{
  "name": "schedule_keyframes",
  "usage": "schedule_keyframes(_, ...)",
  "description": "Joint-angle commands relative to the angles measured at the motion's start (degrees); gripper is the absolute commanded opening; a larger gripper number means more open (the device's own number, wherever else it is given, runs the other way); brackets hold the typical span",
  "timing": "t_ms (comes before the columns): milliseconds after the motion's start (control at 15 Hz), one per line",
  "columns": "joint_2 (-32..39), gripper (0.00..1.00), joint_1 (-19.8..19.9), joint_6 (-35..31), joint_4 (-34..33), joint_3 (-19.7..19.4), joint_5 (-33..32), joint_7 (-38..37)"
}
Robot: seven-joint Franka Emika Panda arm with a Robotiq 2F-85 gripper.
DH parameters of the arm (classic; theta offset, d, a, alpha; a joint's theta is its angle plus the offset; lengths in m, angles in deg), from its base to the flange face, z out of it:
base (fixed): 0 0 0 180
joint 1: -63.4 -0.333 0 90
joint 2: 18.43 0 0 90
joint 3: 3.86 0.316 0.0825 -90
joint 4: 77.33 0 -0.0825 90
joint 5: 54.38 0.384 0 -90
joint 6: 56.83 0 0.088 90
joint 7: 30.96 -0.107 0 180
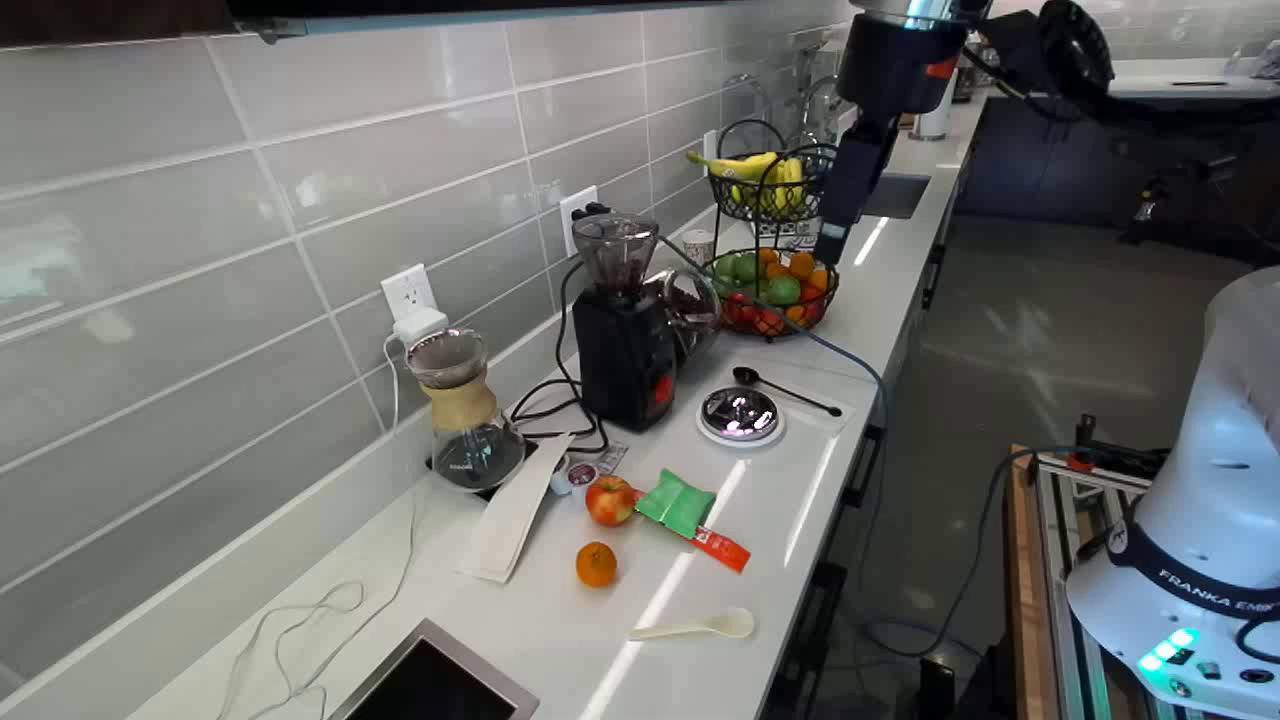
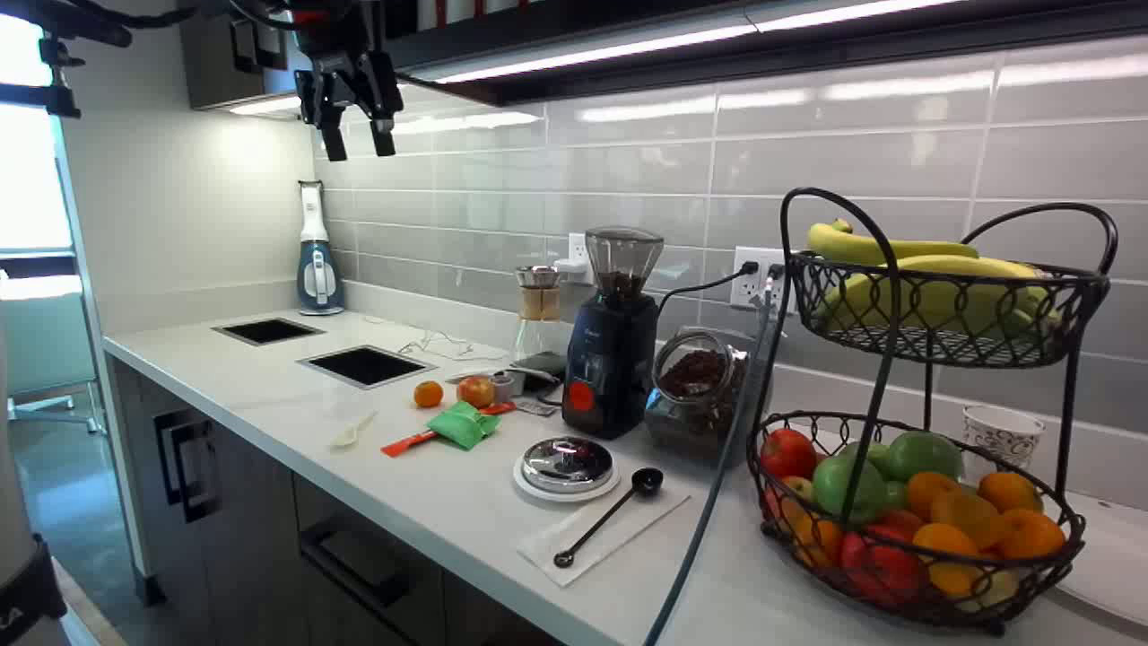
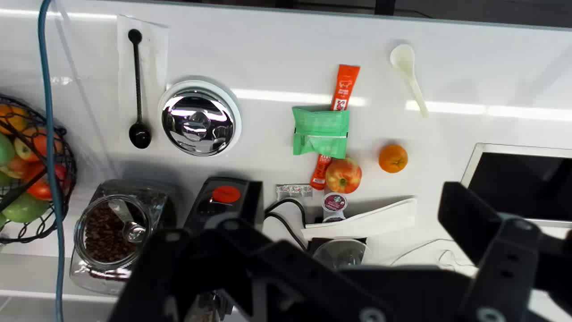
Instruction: Pick up a banana and place it on the kitchen counter
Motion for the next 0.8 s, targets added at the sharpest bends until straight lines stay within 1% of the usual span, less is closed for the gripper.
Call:
schedule_keyframes(0, 0.08, 1.00, -0.22, 0.11, -0.13, -0.14, -0.14, -0.13)
schedule_keyframes(467, 0.08, 1.00, -0.22, 0.11, -0.13, -0.14, -0.14, -0.13)
schedule_keyframes(533, 0.64, 1.00, 2.39, -0.99, 0.14, 0.99, -3.56, -2.65)
schedule_keyframes(600, 0.91, 1.00, 4.66, -2.91, 0.30, 0.48, -6.85, -3.66)
schedule_keyframes(667, 1.34, 1.00, 6.12, -3.84, -0.17, -0.77, -9.04, -4.26)
schedule_keyframes(733, 2.12, 1.00, 8.17, -5.77, -0.88, -2.81, -11.34, -4.19)
